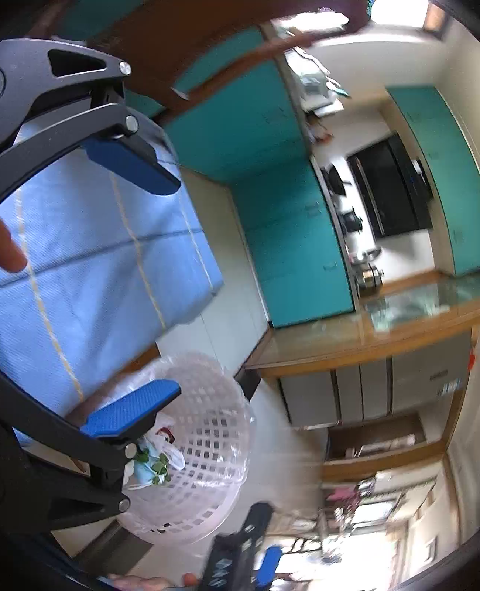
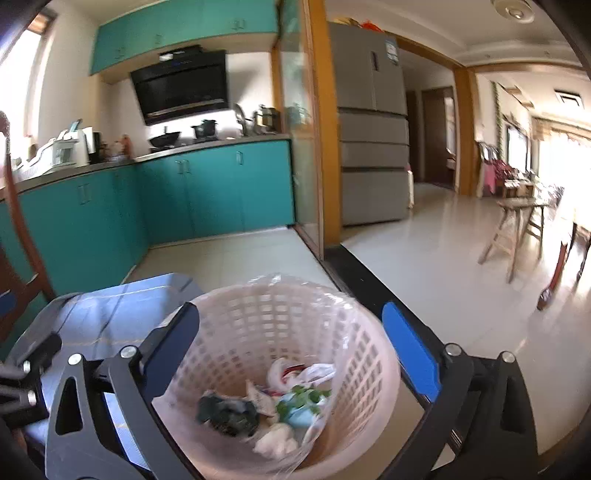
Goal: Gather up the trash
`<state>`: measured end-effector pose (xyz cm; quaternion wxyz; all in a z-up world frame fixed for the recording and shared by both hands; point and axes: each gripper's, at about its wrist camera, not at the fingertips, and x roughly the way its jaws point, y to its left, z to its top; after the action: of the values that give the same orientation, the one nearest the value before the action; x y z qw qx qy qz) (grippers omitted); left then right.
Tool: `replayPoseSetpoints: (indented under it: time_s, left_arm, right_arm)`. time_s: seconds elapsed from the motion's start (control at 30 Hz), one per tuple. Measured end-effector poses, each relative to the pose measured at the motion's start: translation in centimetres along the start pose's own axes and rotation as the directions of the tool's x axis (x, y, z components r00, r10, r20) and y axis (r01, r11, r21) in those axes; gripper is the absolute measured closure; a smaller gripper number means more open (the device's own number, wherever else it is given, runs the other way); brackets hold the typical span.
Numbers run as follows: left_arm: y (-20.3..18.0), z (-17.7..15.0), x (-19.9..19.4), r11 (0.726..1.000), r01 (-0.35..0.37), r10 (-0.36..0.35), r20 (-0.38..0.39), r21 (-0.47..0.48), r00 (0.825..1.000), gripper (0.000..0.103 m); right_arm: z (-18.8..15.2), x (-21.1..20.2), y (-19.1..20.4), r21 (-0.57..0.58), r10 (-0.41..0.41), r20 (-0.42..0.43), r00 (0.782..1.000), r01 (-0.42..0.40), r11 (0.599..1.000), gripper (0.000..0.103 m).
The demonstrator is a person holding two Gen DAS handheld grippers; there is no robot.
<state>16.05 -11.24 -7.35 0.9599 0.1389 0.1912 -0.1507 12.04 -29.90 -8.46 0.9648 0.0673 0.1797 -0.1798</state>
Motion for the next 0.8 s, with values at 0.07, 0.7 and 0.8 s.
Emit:
replayPoseSetpoints:
  time_s: [0.07, 0.7, 0.8]
  left_arm:
    - [1.6, -0.6, -0.7, 0.999, -0.009, 0.007, -0.027, -0.050, 1.000, 0.003]
    - [6.3, -2.1, -10.1, 0.974, -0.115, 0.099, -0.089, -0.196, 0.991, 0.003]
    - [6.4, -2.0, -10.9, 0.974, -0.113, 0.098, -0.086, -0.199, 0.992, 0.003]
  right_arm:
    - [-0.9, -1.2, 1.0, -0.023, 0.020, 0.011, 1.000, -0.020, 1.000, 0.003]
    - [-2.1, -9.7, 4.6, -0.073, 0.011, -0.013, 1.000, -0.012, 0.997, 0.003]
    - [-2.2, -10.2, 5.1, -0.094, 0.000, -0.006, 1.000, -0.001, 0.996, 0.003]
